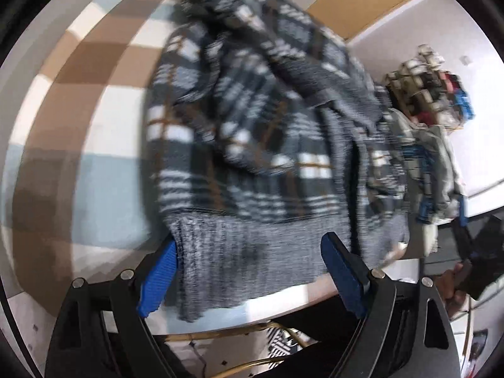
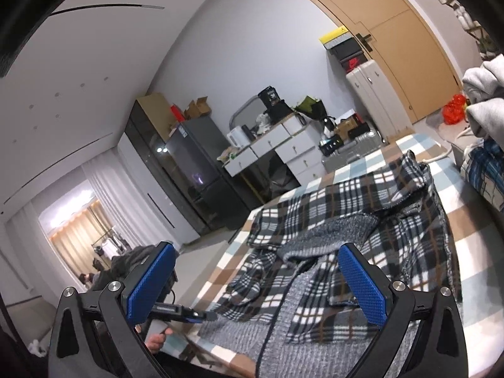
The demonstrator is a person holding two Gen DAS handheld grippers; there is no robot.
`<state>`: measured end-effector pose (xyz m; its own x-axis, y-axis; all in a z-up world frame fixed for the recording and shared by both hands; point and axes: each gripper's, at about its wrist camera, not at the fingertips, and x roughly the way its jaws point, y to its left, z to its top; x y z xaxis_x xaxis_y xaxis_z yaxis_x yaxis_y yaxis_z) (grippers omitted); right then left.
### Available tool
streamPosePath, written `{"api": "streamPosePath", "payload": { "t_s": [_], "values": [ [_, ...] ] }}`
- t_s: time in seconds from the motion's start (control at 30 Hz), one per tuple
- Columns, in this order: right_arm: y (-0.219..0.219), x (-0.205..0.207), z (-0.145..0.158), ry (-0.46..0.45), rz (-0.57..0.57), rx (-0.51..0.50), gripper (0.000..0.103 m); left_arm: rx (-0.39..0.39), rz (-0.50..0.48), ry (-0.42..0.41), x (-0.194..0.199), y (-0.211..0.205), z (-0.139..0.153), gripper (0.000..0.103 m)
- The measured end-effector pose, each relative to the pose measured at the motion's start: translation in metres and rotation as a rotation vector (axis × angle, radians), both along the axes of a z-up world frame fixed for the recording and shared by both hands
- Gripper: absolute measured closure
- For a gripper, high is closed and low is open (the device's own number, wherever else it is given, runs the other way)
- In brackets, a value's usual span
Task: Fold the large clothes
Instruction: 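Open both grippers, pull back, and move toward the grey knit hem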
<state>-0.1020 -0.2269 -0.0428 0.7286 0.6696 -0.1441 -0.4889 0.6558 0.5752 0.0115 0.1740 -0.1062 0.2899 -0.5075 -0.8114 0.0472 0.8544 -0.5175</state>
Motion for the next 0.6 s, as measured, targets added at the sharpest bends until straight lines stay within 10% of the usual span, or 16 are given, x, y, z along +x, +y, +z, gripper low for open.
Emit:
{"api": "streamPosePath", "payload": {
  "t_s": [0.23,0.6],
  "values": [
    [0.0,0.001,-0.001,0.012,0.002,-0.003,0.0,-0.308,-0.091,-0.124,0.001,0.006,0.025,0.018],
    [-0.013,0.012,-0.009,0.108,-0.07,-0.054,0.0,-0.027,-0.045,-0.037,0.0,0.006,0.001,0.018]
  ]
}}
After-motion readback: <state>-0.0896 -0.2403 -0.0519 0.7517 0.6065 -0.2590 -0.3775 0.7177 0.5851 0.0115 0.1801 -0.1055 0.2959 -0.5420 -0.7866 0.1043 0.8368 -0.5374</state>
